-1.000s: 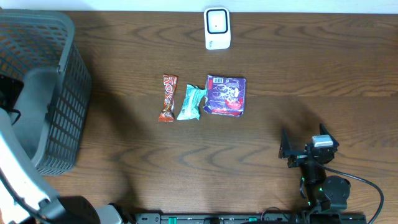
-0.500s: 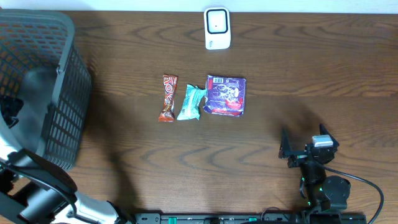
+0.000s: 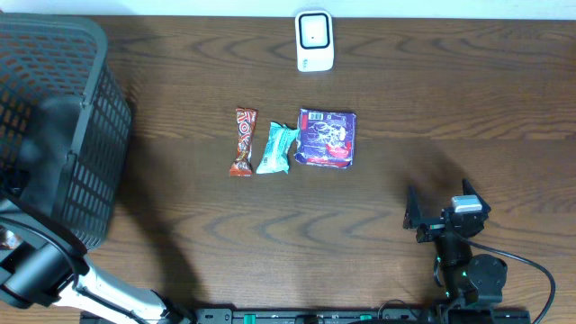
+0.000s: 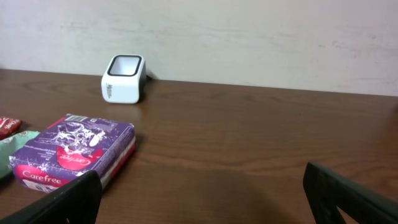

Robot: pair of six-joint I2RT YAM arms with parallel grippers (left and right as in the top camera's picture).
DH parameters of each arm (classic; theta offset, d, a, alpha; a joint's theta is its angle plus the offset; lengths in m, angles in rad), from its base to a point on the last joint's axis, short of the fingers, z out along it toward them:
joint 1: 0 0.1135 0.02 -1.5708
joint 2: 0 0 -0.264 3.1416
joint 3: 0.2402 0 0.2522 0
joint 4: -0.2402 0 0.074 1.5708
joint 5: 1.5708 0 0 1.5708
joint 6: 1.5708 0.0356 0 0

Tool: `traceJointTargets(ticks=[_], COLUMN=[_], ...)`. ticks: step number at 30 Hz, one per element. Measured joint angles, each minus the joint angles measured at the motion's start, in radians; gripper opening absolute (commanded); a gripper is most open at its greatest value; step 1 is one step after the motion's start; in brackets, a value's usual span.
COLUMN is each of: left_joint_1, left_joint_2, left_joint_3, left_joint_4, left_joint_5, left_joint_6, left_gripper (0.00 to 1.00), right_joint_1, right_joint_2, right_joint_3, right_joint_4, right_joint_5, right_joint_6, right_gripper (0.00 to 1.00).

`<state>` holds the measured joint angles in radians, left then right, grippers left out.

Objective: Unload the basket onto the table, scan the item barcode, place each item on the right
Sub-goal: 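Reach into the basket and grasp the orange Enjoy pack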

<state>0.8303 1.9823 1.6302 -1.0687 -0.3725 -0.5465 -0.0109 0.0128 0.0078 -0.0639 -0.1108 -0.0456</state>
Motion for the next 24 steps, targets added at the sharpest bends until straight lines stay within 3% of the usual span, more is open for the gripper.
traceJointTargets(ticks=[6,12,17,24], left_joint_1=[0.0,0.0,0.0,0.0], left_joint_2=[0.044,0.06,0.06,0.06], left_joint_3=[-0.002,-0.019,-0.041,-0.051], left_joint_4=[0.002,0.022,0.051,0.058], left_joint_5=[0.0,0.0,0.0,-0.001], left_joint_6=[0.0,0.0,0.003,0.044], left_gripper=[0.96,0.89,0.76,0.72], right_joint_1=[0.0,0.0,0.0,0.0], right_joint_2=[0.0,0.0,0.0,0.0], right_joint_3=[0.0,0.0,0.0,0.0], right_joint_4=[0.0,0.0,0.0,0.0], right_joint_5=[0.0,0.0,0.0,0.0], right_joint_6=[0.0,0.0,0.0,0.0], right_gripper=[0.99,0.99,0.99,0.99])
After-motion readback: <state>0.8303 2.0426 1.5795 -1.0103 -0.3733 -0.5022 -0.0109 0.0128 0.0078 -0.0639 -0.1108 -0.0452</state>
